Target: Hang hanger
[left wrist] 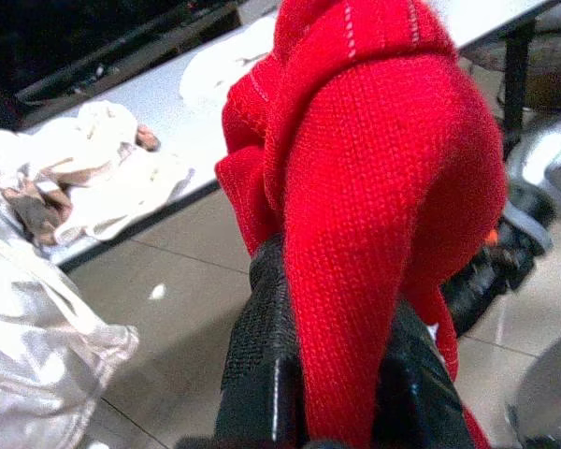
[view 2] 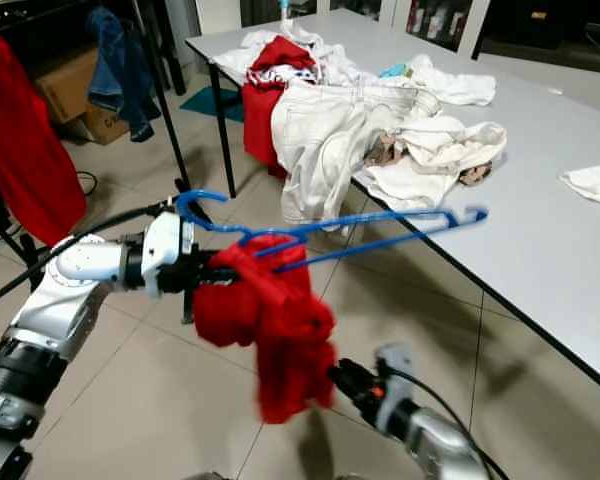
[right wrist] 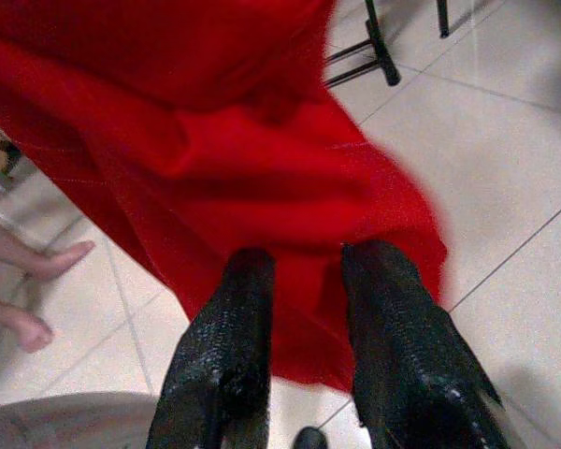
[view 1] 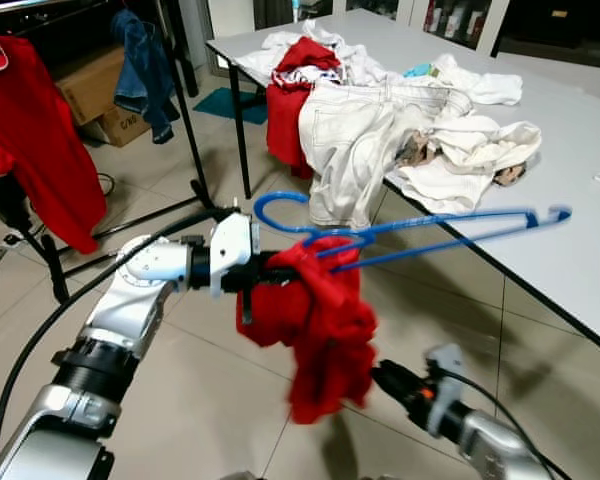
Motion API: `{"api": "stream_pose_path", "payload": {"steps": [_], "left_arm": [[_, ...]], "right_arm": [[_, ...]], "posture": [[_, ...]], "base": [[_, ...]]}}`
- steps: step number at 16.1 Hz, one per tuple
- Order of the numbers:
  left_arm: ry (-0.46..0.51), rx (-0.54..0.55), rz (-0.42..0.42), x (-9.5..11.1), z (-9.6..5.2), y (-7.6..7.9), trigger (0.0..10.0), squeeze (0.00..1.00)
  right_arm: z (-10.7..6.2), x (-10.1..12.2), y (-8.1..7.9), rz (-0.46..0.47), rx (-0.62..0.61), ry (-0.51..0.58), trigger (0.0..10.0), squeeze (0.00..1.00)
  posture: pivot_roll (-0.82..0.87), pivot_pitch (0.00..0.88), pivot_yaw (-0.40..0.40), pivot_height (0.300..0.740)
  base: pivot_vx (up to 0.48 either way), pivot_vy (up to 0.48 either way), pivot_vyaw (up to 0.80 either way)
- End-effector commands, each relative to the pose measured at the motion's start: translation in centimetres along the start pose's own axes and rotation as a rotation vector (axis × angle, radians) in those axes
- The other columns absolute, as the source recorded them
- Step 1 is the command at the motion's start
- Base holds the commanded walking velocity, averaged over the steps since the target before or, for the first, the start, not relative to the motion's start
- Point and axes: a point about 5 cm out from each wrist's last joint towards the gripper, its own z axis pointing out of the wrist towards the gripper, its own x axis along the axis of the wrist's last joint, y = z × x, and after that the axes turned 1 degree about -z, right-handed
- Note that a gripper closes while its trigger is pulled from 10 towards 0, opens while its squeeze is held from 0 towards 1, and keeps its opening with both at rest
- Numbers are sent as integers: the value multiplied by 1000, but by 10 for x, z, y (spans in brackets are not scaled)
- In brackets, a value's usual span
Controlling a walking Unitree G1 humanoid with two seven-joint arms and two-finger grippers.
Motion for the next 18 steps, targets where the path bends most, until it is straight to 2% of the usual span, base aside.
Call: {"api": "stream_pose_path", "payload": {"steps": [1, 3, 5, 7, 8, 9, 10, 13, 18], "left_arm": [[31, 22, 33, 8, 3, -6, 10000, 0], [51, 29, 33, 10, 8, -8, 10000, 0], [62, 30, 37, 12, 11, -9, 10000, 0], [63, 30, 38, 12, 11, -9, 10000, 0], [61, 30, 38, 11, 10, -10, 10000, 0], [59, 30, 38, 11, 10, -10, 10000, 0], [55, 31, 37, 10, 9, -11, 10000, 0], [48, 36, 33, 8, 8, -11, 10000, 0], [39, 53, 25, 4, 6, -13, 10000, 0]], "right_arm": [[11, 8, -2, -52, -15, 9, 10000, 0], [20, 16, -9, -67, 11, 27, 10000, 0], [28, 23, -9, -97, -21, 37, 10000, 0], [32, 26, -13, -73, 10, 66, 10000, 0], [34, 30, -17, -45, 57, 104, 4588, 0], [35, 33, -19, -32, 78, 132, 667, 0], [34, 38, -22, -4, 113, 177, 0, 0], [31, 46, -25, 51, 174, 253, 0, 0], [12, 49, -12, 134, 140, 349, 0, 0]], "posture": [[-132, 0, 41, 740], [-125, 0, 38, 740], [-124, 0, 37, 740], [-125, 0, 40, 740], [-125, 0, 40, 740], [-125, 0, 40, 740], [-122, 0, 40, 740], [-123, 0, 40, 740], [-130, 0, 36, 740]], "base": [[0, 0, 0], [0, 0, 0], [0, 0, 0], [0, 0, 0], [0, 0, 0], [0, 0, 0], [0, 0, 0], [0, 0, 0], [0, 0, 0]]}}
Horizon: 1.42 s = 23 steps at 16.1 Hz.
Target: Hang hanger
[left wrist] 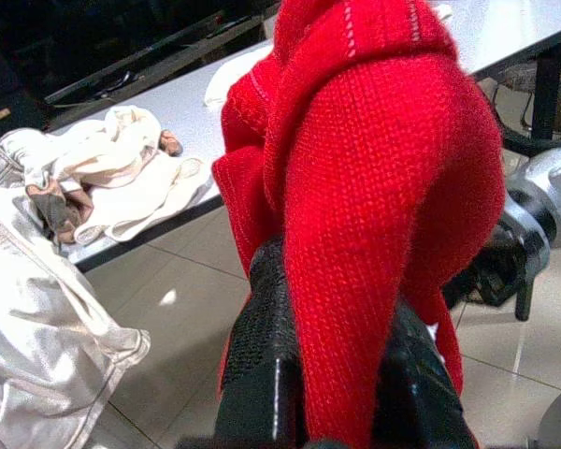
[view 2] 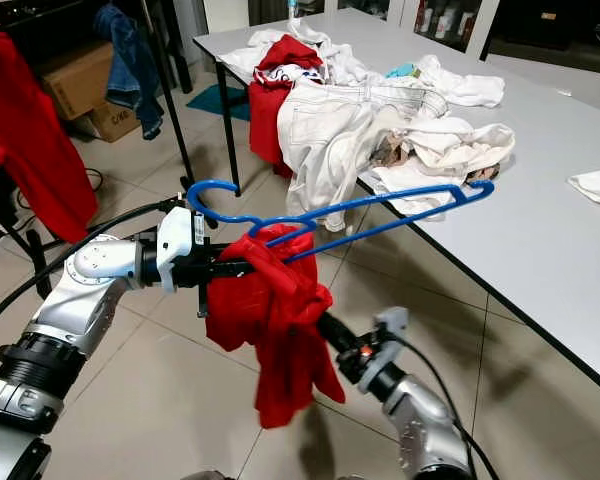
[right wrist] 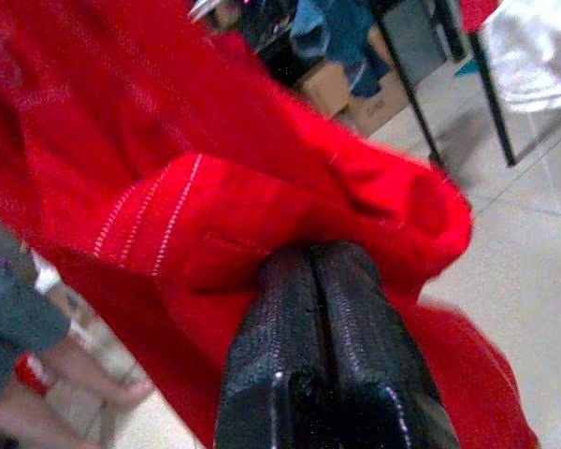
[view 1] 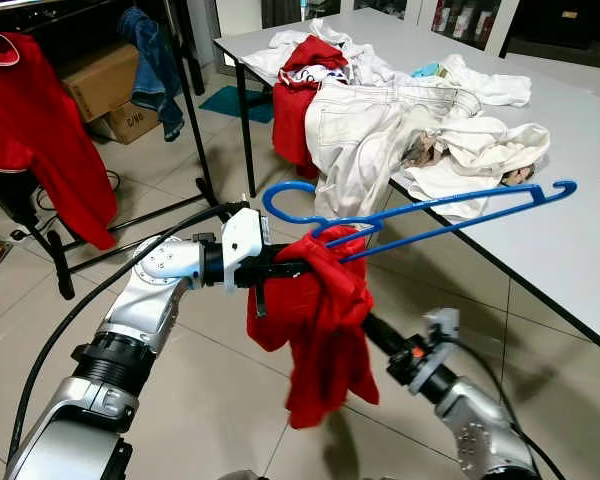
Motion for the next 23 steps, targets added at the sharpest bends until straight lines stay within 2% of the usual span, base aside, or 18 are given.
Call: {"api": "stream_pose_path", "payload": {"steps": [1, 6, 12, 14, 17, 19, 21, 22, 23], "left_arm": [[20, 24, 47, 10, -1, -10, 10000, 0], [30, 71, 33, 7, -1, -12, 10000, 0], [22, 134, 28, 0, -4, -12, 10000, 0], [33, 221, 53, 1, -5, -19, 10000, 0], [44, 253, 49, 2, -4, -23, 10000, 0], [51, 260, 49, 3, -2, -24, 10000, 0], [53, 243, 42, 3, -1, -24, 10000, 0], [36, 214, 46, 1, -1, -22, 10000, 0], [-5, 188, 72, -3, -1, -20, 10000, 0]], "right_arm": [[-4, 8, 3, 10, -8, 43, 0, 0], [-15, 24, 16, 10, -99, 124, 0, 0], [-23, 32, 22, 1, -162, 172, 0, 0], [-27, 45, 26, -25, -211, 242, 0, 0], [-29, 63, 29, -39, -233, 318, 0, 0], [-29, 64, 30, -44, -233, 320, 0, 0], [-26, 50, 26, -117, -211, 184, 0, 0], [-25, 37, 24, -139, -202, 95, 8039, 0], [-25, 27, 24, -156, -214, 32, 10000, 0]], "posture": [[-130, 0, 36, 740], [-140, 0, 36, 740], [-140, 0, 36, 740], [-152, 0, 49, 740], [-156, 0, 56, 740], [-154, 0, 55, 740], [-154, 0, 55, 740], [-151, 0, 52, 740], [-151, 0, 52, 740]], "base": [[0, 0, 0], [0, 0, 0], [0, 0, 0], [0, 0, 0], [0, 0, 0], [0, 0, 0], [0, 0, 0], [0, 0, 0], [0, 0, 0]]}}
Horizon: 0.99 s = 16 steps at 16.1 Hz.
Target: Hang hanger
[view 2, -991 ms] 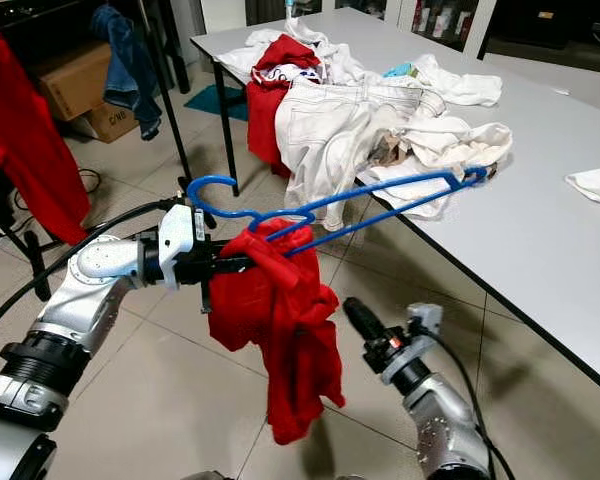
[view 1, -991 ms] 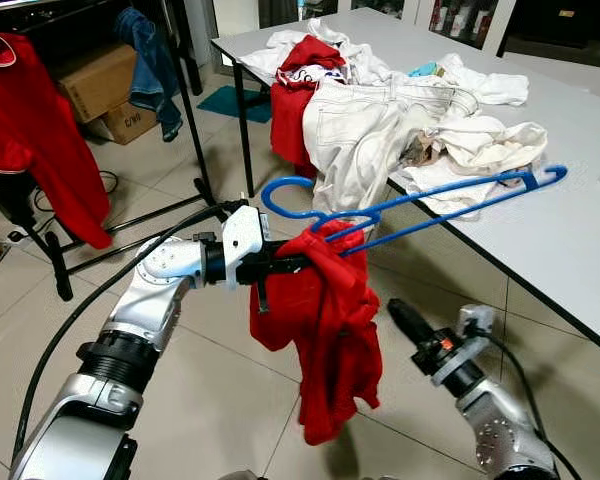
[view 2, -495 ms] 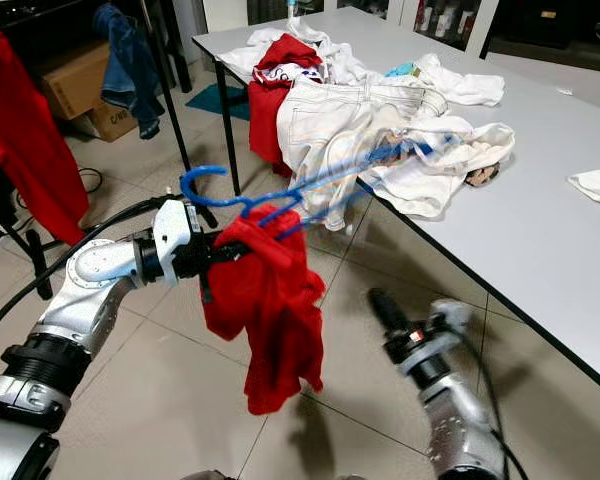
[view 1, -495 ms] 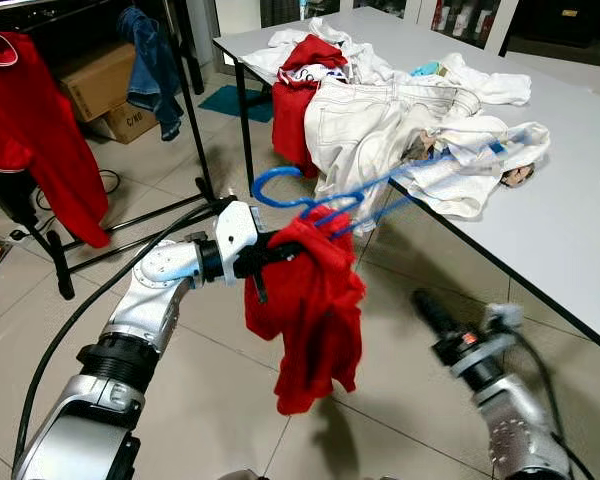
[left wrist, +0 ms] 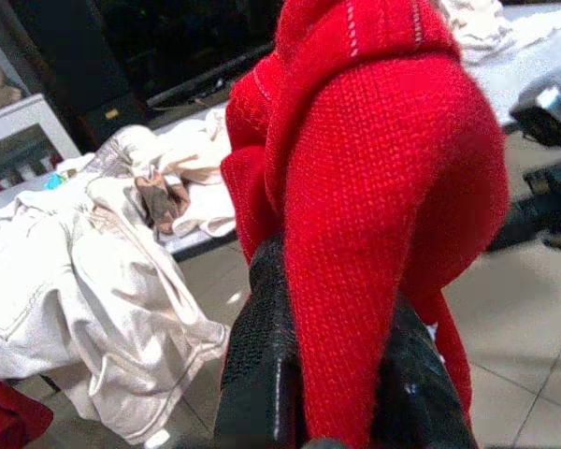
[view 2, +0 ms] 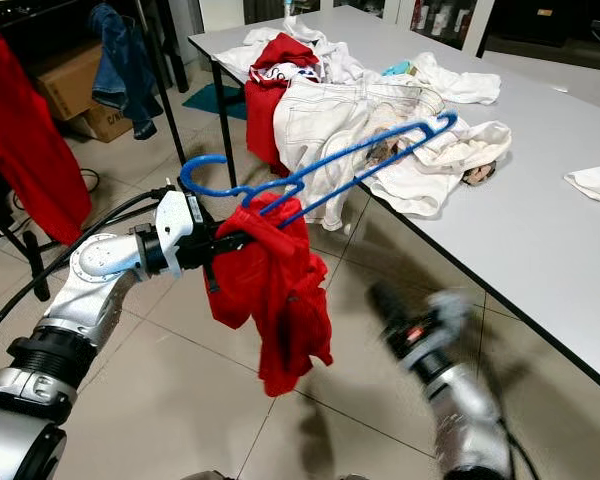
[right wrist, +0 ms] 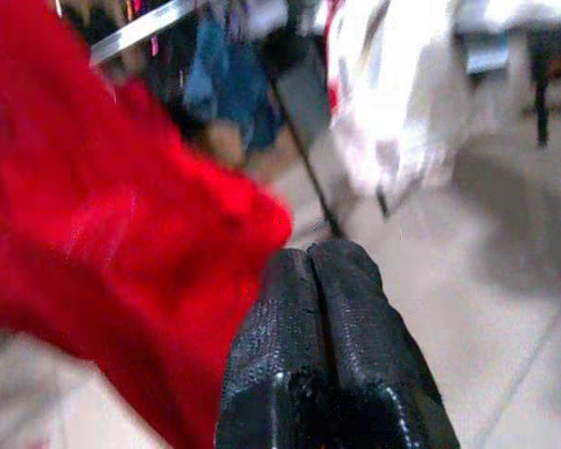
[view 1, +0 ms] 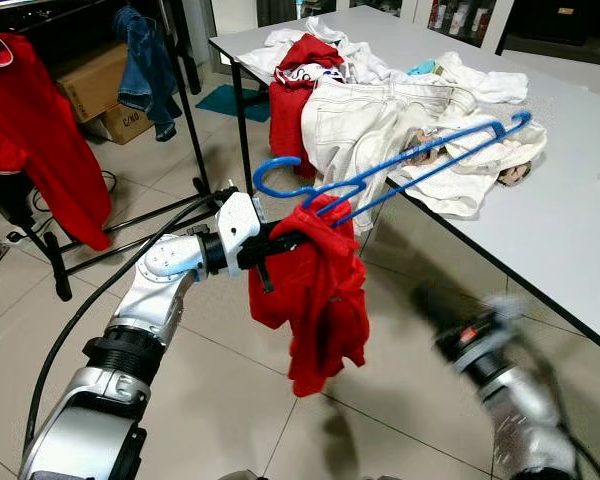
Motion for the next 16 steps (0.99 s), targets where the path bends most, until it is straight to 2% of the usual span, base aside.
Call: {"api": "stream_pose_path", "payload": {"steps": [1, 2, 3, 4, 8, 11, 12, 13, 14, 15, 16], "left_arm": [[-28, -33, 68, 3, 1, -3, 10000, 0], [-30, -34, 69, 2, 2, -2, 10000, 0], [-28, -33, 67, 2, 2, -2, 10000, 0], [-22, -27, 65, 3, 7, -1, 10000, 0], [18, -6, 59, 6, 19, 1, 10000, 0], [24, -42, 78, 10, 24, 1, 10000, 0], [21, -53, 84, 10, 24, 1, 10000, 0], [20, -56, 86, 10, 24, 0, 10000, 0], [23, -62, 91, 12, 25, -1, 10000, 0], [28, -65, 98, 13, 27, -1, 10000, 0], [34, -66, 100, 15, 28, -2, 10000, 0]], "right_arm": [[-3, -8, 2, -38, -24, -50, 10000, 0], [-6, -16, 1, -59, -20, -102, 10000, 635], [-7, -18, 0, -70, -18, -122, 10000, 635], [-15, -37, -8, -102, 43, -228, 10000, 1000], [-20, -48, -17, -81, 127, -282, 10000, 1000], [-24, -53, -13, -161, 144, -353, 10000, 1000], [-23, -54, -12, -174, 142, -364, 10000, 941], [-23, -55, -13, -178, 142, -368, 10000, 639], [-20, -57, -13, -186, 142, -382, 10000, 82], [-19, -59, -15, -193, 149, -394, 10000, 0], [-17, -60, -16, -192, 152, -397, 10000, 0]], "posture": [[-151, 0, 52, 740], [-151, 0, 51, 740], [-151, 0, 51, 740], [-145, 0, 47, 740], [-141, 0, 46, 740], [-141, 0, 48, 740], [-141, 0, 48, 740], [-141, 0, 48, 740], [-141, 0, 48, 740], [-141, 0, 48, 740], [-141, 0, 50, 740]], "base": [[0, 0, 0], [0, 0, 0], [0, 0, 0], [0, 0, 0], [0, 0, 0], [0, 0, 0], [0, 0, 0], [0, 0, 0], [0, 0, 0], [0, 0, 0], [0, 0, 0]]}}
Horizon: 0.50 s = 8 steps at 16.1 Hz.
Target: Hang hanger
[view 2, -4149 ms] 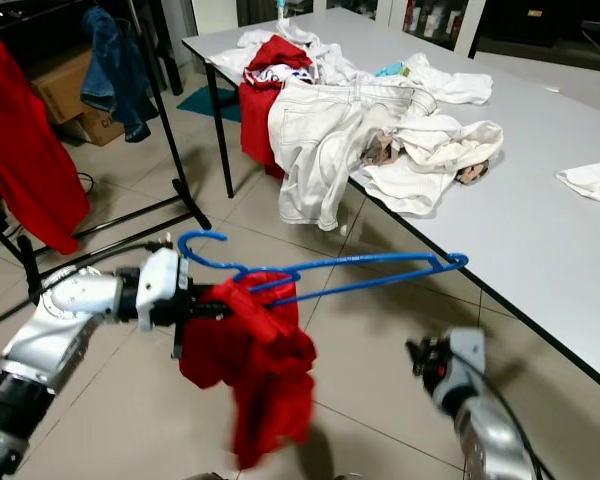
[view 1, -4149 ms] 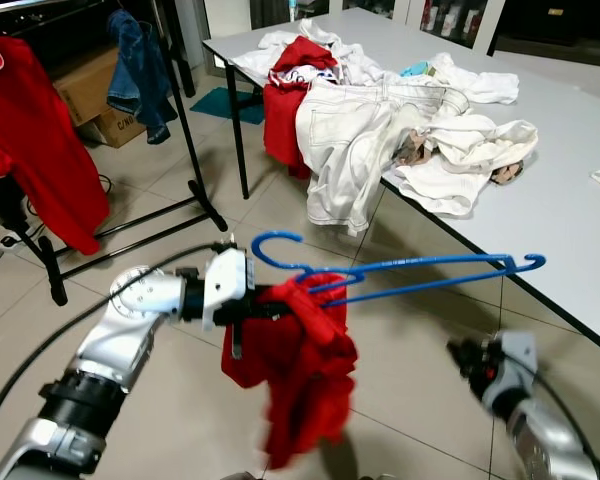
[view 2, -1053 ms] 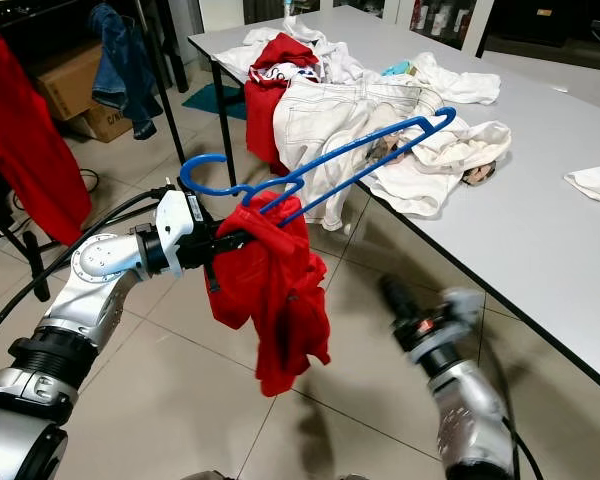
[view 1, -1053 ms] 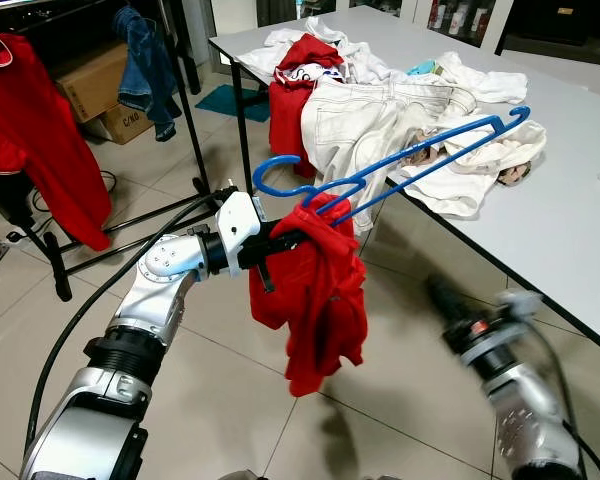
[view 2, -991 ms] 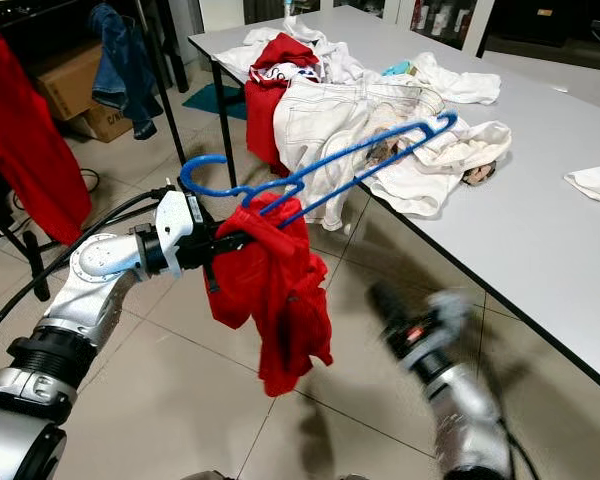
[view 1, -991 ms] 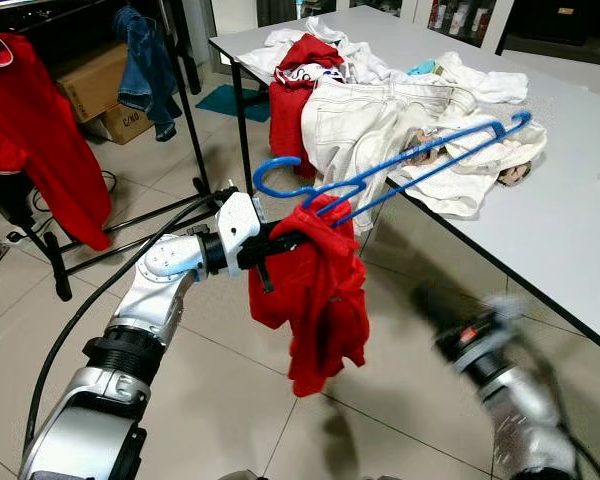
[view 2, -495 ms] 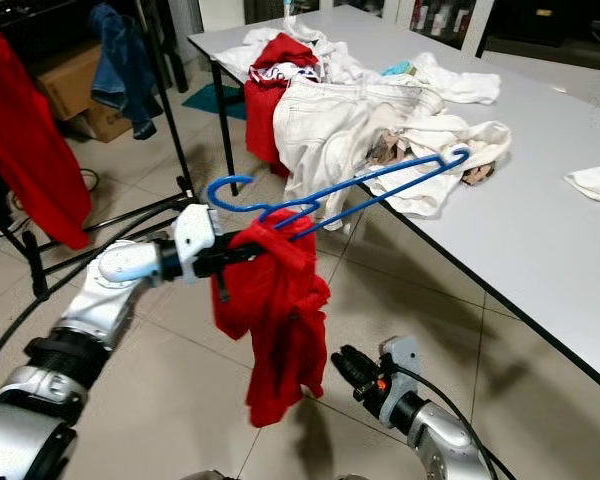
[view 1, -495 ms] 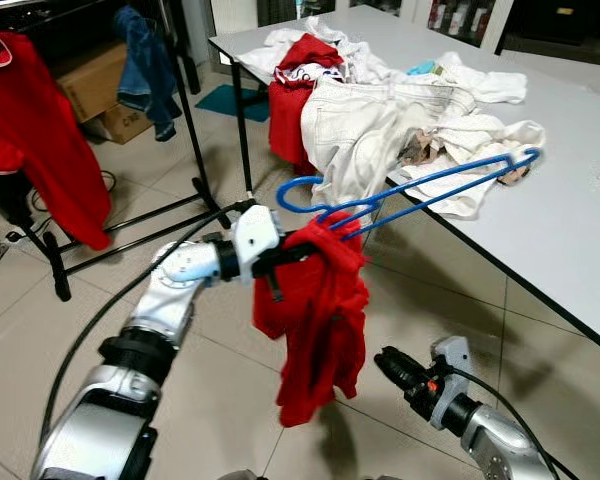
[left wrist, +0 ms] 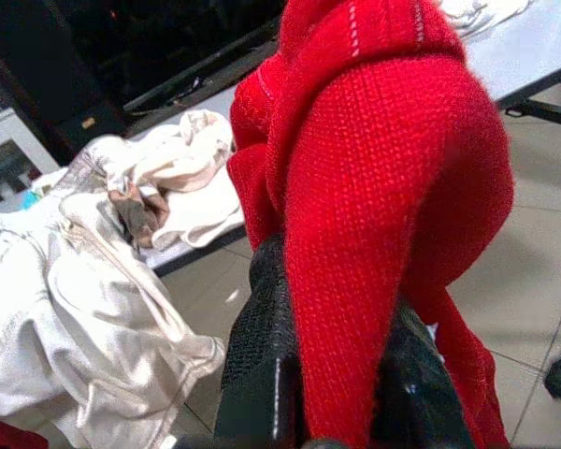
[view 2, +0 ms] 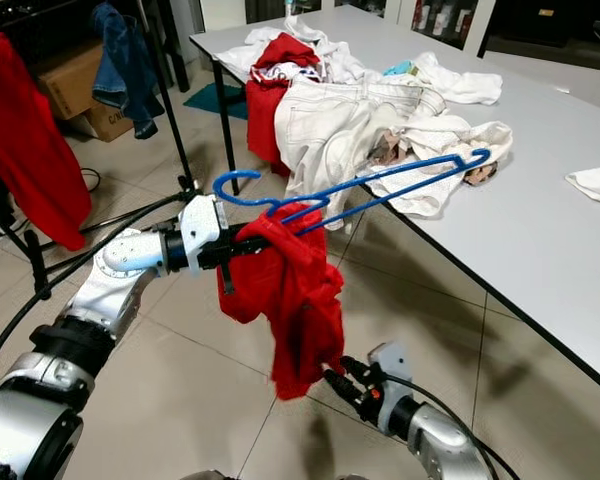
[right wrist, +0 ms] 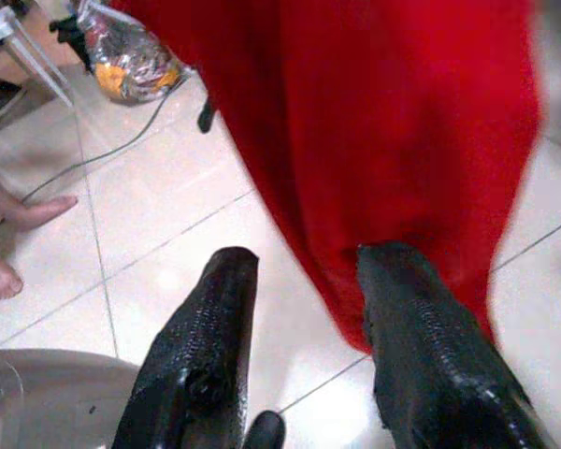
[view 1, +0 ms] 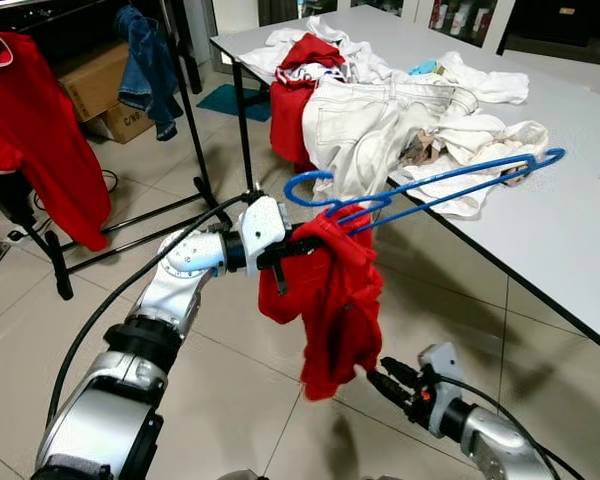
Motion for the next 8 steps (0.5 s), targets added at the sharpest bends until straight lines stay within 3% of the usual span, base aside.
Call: {"api": "stream_pose_path", "payload": {"steps": [1, 4, 7, 8], "left_arm": [[31, -11, 48, 11, 6, -6, 10000, 0], [62, -31, 47, 16, 12, -5, 10000, 0], [69, -50, 46, 17, 12, -1, 10000, 0], [62, -64, 46, 15, 10, 3, 10000, 0]], "right_arm": [[5, 2, -2, -18, 6, -1, 10000, 0], [22, 2, 1, -27, -105, -29, 10000, 0], [23, 6, 13, -47, -250, -35, 10000, 0], [20, 5, 17, -45, -286, -31, 10000, 969]], "posture": [[-140, 0, 49, 740], [-147, 0, 62, 740], [-141, 0, 68, 740], [-130, 0, 72, 740]], "base": [[0, 0, 0], [0, 0, 0], [0, 0, 0], [0, 0, 0]]}}
